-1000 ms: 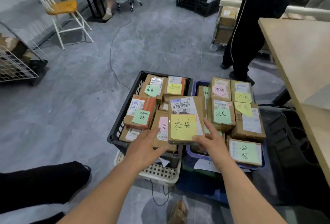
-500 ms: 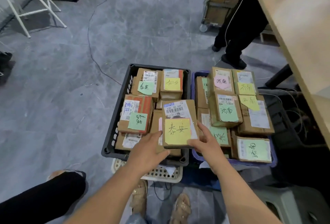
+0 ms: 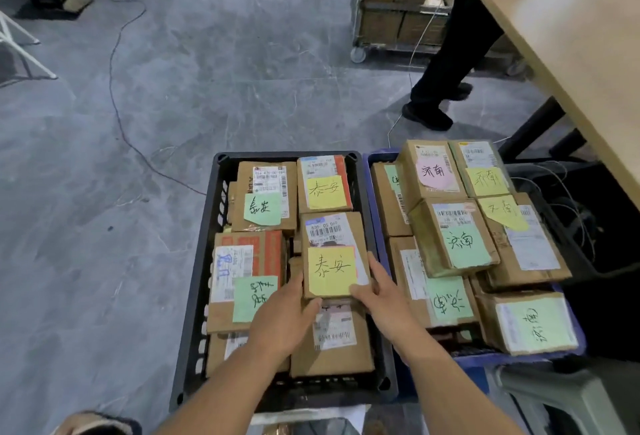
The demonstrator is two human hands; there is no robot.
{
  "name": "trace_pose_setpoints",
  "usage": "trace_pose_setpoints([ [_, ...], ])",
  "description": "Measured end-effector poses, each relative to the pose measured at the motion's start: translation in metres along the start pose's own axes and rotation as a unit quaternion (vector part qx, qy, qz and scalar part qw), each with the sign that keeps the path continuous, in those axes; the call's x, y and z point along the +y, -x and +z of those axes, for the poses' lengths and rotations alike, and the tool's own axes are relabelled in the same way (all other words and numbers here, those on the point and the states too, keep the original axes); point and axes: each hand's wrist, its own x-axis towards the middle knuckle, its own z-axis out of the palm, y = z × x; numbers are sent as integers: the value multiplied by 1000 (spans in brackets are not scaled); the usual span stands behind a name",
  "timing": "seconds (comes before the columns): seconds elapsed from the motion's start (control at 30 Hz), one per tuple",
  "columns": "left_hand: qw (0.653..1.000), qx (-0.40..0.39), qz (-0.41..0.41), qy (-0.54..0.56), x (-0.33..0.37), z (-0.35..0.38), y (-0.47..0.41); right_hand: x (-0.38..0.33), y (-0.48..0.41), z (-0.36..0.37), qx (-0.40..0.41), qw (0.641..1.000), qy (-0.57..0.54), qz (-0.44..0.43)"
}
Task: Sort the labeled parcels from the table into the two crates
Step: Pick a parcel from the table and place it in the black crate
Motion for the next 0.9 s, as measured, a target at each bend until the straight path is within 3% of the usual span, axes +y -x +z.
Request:
trace_pose_setpoints([
  [0.5,996,-66,-36,-46,-18,5,-41,-8,-31,8,19,992,120,30],
  [0.73,996,-75,-18,-50,-8,9,-48,-17,-34,10,109,954,276,36],
  [0.9,992,-105,-4,-69,-7,-1,-45,-22,-19,4,111,938,327,17],
])
